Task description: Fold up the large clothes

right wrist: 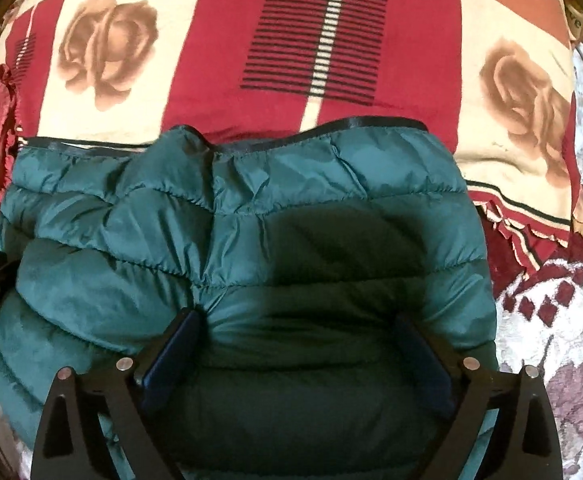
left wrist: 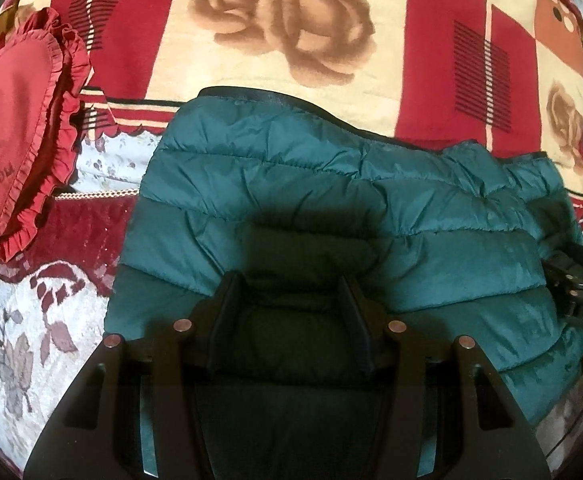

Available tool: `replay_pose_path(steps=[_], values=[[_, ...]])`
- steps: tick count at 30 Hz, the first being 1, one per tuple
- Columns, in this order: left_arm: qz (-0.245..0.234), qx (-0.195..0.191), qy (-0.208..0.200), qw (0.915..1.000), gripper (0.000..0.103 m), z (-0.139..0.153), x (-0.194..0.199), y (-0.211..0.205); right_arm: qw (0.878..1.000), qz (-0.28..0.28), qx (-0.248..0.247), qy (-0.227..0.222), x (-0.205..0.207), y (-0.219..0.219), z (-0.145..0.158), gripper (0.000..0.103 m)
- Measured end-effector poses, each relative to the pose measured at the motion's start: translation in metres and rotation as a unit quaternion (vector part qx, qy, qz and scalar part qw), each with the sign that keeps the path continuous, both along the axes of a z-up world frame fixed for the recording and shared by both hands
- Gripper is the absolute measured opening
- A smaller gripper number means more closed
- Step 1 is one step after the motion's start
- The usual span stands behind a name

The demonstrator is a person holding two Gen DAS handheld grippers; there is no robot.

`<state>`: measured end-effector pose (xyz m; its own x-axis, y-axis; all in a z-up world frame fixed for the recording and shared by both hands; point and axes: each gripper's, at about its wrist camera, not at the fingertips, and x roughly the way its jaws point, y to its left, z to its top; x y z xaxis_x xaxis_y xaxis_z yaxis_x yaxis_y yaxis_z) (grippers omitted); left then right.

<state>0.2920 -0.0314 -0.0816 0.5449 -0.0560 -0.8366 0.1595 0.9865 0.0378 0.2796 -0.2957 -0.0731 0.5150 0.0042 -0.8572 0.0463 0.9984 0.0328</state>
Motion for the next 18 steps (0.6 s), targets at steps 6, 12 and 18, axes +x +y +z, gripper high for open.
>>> replay_pose_path(steps=[6, 12, 18], values=[[0.003, 0.005, -0.010, 0.9999, 0.051, 0.008, -0.012, 0.001, 0.999, -0.009, 0.032, -0.026, -0.026, -0.005, 0.025, 0.097], [-0.003, 0.022, -0.022, 0.9995, 0.051, 0.019, -0.033, -0.007, 0.999, -0.014, 0.030, -0.025, -0.052, 0.016, 0.036, 0.097], [0.000, 0.002, -0.020, 0.9998, 0.051, 0.023, -0.057, -0.011, 1.000, -0.014, 0.018, -0.016, -0.075, 0.033, 0.036, 0.097]])
